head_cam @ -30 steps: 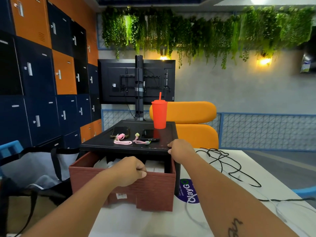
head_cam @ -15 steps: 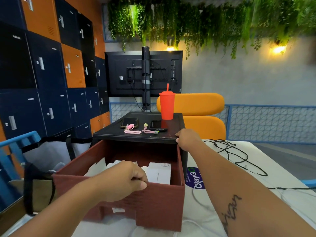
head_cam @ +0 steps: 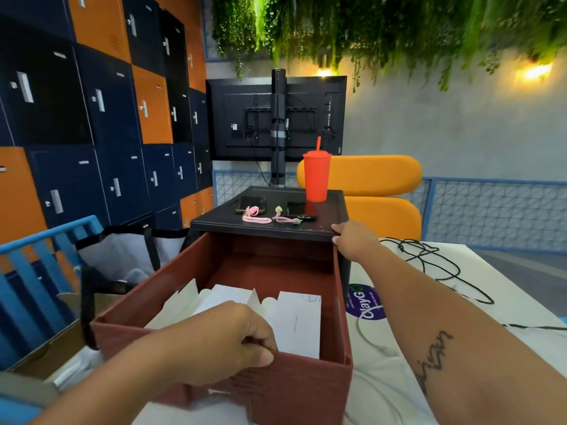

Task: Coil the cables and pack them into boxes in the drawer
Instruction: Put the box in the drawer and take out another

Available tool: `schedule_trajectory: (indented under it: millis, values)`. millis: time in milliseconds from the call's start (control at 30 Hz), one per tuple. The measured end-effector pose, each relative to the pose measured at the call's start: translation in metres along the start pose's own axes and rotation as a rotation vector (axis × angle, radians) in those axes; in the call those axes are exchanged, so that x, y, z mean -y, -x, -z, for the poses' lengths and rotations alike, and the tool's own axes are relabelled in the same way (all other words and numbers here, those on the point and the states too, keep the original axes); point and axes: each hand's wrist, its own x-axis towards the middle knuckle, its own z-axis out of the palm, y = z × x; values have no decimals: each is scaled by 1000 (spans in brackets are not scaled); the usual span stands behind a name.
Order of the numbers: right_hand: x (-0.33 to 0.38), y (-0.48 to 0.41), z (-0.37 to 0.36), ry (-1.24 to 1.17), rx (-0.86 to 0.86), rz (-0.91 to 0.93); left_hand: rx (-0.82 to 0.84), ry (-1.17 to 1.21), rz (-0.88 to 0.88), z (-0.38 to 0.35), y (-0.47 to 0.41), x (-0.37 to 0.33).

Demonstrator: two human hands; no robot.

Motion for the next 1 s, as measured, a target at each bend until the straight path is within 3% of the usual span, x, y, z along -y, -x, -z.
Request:
schedule_trajectory:
  millis: [100,233,367,533,700,1000]
  values:
    - [-9,18,-10,-248,56,53,8,2,-1,0,-2,-3]
    - [-37,53,-5,-585,59,51,-127,26,-39,-2,-7,-16]
    - [-94,95,8,-702,117,-66,-194,53,-162,-8,-20,-44]
    - [-162,149,18,-594,348,-143,-195,36,-270,-30,-47,-84]
    - [-182,183,5,-265,659,-94,-156,71,-301,-56,-75,-110]
    - [-161,191,-14,-107,543,32,-139,92,-260,-64,-82,-115]
